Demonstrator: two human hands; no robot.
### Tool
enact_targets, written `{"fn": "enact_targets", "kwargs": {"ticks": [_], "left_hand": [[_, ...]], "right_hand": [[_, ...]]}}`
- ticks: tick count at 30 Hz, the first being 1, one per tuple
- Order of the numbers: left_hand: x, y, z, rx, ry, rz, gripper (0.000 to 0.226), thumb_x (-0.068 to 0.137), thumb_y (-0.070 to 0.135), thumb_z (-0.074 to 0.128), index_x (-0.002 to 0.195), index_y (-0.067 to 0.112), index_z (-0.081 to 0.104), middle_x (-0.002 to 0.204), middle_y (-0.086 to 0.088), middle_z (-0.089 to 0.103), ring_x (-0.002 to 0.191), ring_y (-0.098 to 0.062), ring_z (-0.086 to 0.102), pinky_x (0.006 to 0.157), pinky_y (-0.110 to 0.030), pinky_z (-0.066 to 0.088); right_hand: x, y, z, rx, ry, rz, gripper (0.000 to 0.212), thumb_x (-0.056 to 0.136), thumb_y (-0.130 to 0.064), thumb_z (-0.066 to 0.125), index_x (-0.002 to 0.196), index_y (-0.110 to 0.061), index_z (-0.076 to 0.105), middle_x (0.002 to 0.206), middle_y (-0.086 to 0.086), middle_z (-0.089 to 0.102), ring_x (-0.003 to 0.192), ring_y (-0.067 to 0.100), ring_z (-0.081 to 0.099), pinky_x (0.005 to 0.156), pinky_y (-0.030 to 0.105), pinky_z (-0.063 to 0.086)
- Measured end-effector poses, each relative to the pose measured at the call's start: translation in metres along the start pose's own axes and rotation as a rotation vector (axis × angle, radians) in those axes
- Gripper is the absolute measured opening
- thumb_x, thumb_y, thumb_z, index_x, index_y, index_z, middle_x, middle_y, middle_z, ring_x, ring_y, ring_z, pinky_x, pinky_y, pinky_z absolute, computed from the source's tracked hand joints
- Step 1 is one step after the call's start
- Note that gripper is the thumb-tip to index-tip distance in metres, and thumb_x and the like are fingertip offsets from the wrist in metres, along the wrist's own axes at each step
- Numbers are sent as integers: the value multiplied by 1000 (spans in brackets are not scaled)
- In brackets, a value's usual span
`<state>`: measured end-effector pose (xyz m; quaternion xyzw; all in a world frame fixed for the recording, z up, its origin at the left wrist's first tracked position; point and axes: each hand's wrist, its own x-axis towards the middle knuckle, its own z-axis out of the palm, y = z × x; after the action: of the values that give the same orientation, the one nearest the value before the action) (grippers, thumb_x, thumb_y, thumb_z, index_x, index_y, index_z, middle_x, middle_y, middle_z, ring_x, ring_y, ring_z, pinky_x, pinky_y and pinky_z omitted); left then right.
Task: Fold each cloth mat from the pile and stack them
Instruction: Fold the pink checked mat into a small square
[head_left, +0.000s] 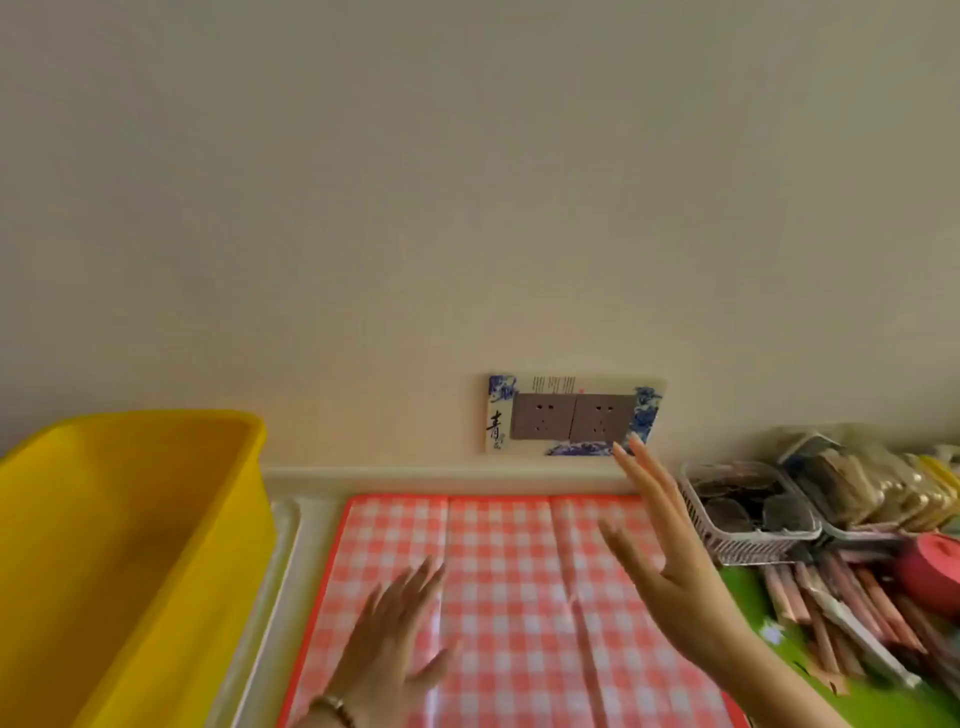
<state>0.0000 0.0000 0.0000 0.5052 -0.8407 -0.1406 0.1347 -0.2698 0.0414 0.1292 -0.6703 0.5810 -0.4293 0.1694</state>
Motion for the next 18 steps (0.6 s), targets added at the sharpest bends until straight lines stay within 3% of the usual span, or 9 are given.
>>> {"fn": "enact_targets", "kwargs": {"ticks": [2, 6, 8, 10, 13, 14, 16, 18], "left_hand": [[3, 10, 18, -21, -177, -2, 79, 68, 86, -4, 137, 53, -22, 151, 22, -20, 142, -4, -16, 114, -29, -15], [5, 20, 67, 108, -326, 62, 78, 71, 86, 5, 134, 52, -27, 146, 24, -33, 136, -5, -32, 113, -40, -19], [8, 10, 90, 136, -329, 75, 76, 78, 83, 14, 134, 53, -27, 147, 23, -32, 136, -9, -33, 111, -40, -23], [10, 1, 106, 193, -321, 93, 74, 81, 80, 16, 135, 52, -27, 147, 23, -32, 136, -12, -34, 106, -35, -29], [12, -1, 122, 265, -269, 125, 72, 82, 80, 11, 137, 51, -25, 149, 20, -30, 136, -14, -34, 110, -43, -24], [12, -1, 125, 275, -261, 130, 71, 82, 79, 9, 139, 50, -22, 149, 19, -29, 137, -13, -33, 112, -45, -21], [12, -2, 126, 261, -232, 146, 71, 81, 79, 7, 141, 50, -17, 150, 20, -25, 138, -11, -30, 114, -45, -17], [11, -5, 124, 253, -226, 150, 71, 80, 78, 7, 142, 49, -12, 151, 21, -21, 139, -9, -26, 114, -42, -16]], "right_hand": [[-16, 30, 23, -92, -105, 14, 65, 81, -74, 33, 140, -58, 12, 150, -36, -2, 140, -11, 2, 113, 29, 17], [-67, 102, 72, -274, -406, 64, 72, 73, -87, 16, 138, -60, 0, 146, -39, -18, 139, -11, -13, 119, 31, 9], [-86, 129, 92, -351, -458, 25, 70, 71, -87, 14, 134, -65, -9, 144, -40, -21, 136, -13, -19, 118, 28, 2], [-103, 154, 110, -375, -474, -10, 68, 78, -82, 23, 136, -64, -6, 148, -37, -12, 139, -10, -13, 117, 29, 2], [-115, 177, 125, -453, -411, -89, 65, 84, -75, 29, 143, -51, 18, 153, -26, 14, 142, -3, 9, 118, 35, 18], [-115, 177, 125, -463, -414, -99, 66, 83, -78, 26, 143, -50, 20, 152, -27, 15, 142, -4, 8, 119, 32, 15], [-115, 177, 126, -489, -444, -85, 72, 74, -85, 13, 140, -56, 12, 147, -37, -2, 139, -13, -8, 117, 23, -6], [-114, 176, 125, -515, -481, -95, 79, 66, -87, 2, 139, -57, 10, 144, -39, -8, 134, -17, -14, 113, 18, -14]]}}
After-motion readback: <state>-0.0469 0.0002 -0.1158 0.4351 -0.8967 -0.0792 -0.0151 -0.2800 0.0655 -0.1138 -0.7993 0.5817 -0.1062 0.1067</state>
